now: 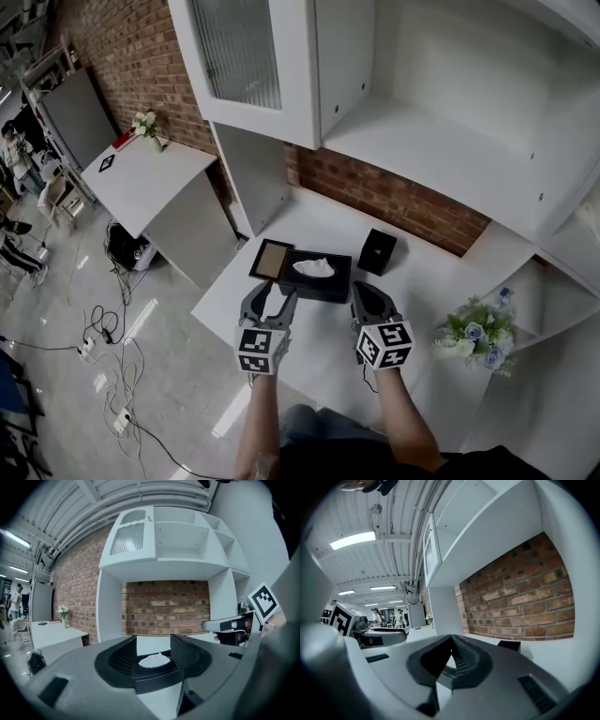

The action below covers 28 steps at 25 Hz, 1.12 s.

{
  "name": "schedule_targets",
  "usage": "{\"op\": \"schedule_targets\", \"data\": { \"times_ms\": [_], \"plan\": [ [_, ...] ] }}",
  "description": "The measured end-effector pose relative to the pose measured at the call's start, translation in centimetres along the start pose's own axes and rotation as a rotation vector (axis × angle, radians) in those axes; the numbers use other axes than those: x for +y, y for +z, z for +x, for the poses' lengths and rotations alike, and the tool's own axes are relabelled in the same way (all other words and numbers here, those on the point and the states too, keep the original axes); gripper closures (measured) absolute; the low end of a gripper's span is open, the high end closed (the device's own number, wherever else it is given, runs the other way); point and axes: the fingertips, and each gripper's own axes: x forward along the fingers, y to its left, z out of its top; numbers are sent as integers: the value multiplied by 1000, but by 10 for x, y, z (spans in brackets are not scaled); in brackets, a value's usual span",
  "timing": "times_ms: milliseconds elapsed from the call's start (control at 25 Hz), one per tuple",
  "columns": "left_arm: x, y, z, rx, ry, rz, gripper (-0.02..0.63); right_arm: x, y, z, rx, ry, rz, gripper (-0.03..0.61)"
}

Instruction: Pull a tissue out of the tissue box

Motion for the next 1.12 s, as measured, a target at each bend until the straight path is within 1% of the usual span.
{"op": "schedule_targets", "data": {
  "times_ms": [120, 280, 560, 720, 800, 960, 1120],
  "plan": [
    [2, -4, 10, 8, -14, -7, 410, -7, -4, 3, 11, -17, 9, 580],
    [6, -5, 25, 15, -48, -10, 410, -11, -1, 10, 17, -41, 3, 580],
    [16, -6, 52, 38, -116, 33, 410, -14, 4, 30, 18, -81, -7, 580],
    [24, -6, 68, 77, -165, 102, 410, -18, 5, 32, 27, -101, -18, 580],
    [28, -6, 76, 106, -205, 141, 410, -21, 5, 32, 32, -114, -21, 580],
    [25, -11, 98, 183, -330, 226, 410, -27, 1, 28, 42, -139, -14, 580],
    [12, -19, 118, 264, -459, 333, 410, -33, -3, 22, 59, -155, -26, 580]
  ]
}}
